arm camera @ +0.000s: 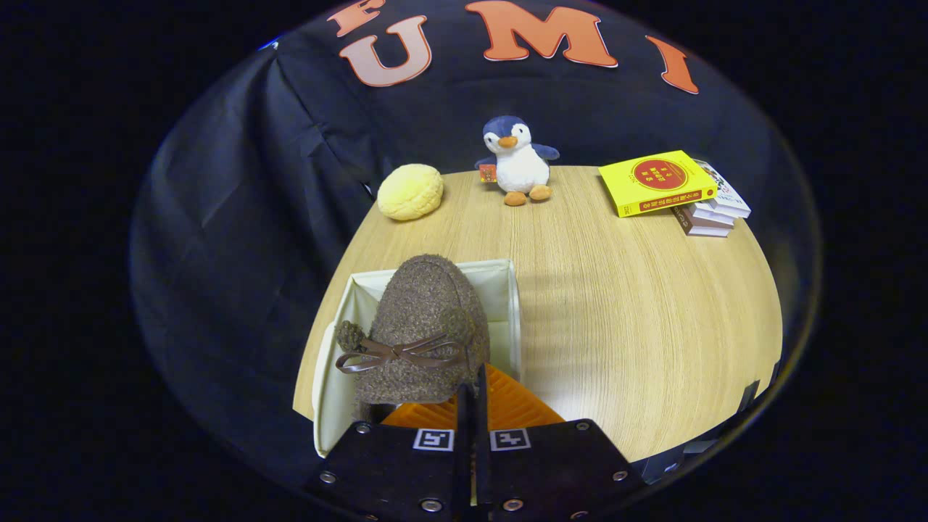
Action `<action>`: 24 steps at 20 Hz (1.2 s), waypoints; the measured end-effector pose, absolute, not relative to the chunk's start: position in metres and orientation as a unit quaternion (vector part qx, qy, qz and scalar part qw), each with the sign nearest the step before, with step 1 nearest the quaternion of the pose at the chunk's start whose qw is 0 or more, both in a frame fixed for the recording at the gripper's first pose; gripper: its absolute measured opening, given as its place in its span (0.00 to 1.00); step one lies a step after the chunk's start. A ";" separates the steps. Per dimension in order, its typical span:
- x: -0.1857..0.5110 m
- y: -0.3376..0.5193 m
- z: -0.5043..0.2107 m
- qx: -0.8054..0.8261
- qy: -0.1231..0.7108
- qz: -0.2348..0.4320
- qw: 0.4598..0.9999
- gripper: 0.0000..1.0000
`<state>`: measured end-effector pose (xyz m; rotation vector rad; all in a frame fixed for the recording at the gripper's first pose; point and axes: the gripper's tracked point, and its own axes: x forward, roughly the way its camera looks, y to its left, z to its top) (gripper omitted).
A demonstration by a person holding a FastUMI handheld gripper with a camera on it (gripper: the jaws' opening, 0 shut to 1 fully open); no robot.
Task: Open the storage box then place both shoes into the box .Put the left shoe in first, then the right shoe, with the right side of both shoes facing outward in a uniform manner.
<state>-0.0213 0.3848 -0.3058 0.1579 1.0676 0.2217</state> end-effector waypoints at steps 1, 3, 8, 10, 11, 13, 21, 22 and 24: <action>-0.026 0.386 -0.311 0.073 0.517 0.102 0.847 0.05; -0.033 0.391 -0.316 0.070 0.528 0.103 0.840 0.12; -0.042 0.396 -0.306 0.073 0.527 0.136 0.836 0.24; -0.039 0.393 -0.291 0.085 0.513 0.149 0.841 0.32; -0.037 0.390 -0.281 0.091 0.501 0.156 0.847 0.35; -0.031 0.380 -0.260 0.103 0.470 0.170 0.860 0.46; -0.002 0.279 -0.182 0.104 0.328 0.167 0.924 0.74; 0.000 0.262 -0.173 0.107 0.315 0.163 0.929 0.75; 0.005 0.225 -0.155 0.106 0.286 0.148 0.941 0.78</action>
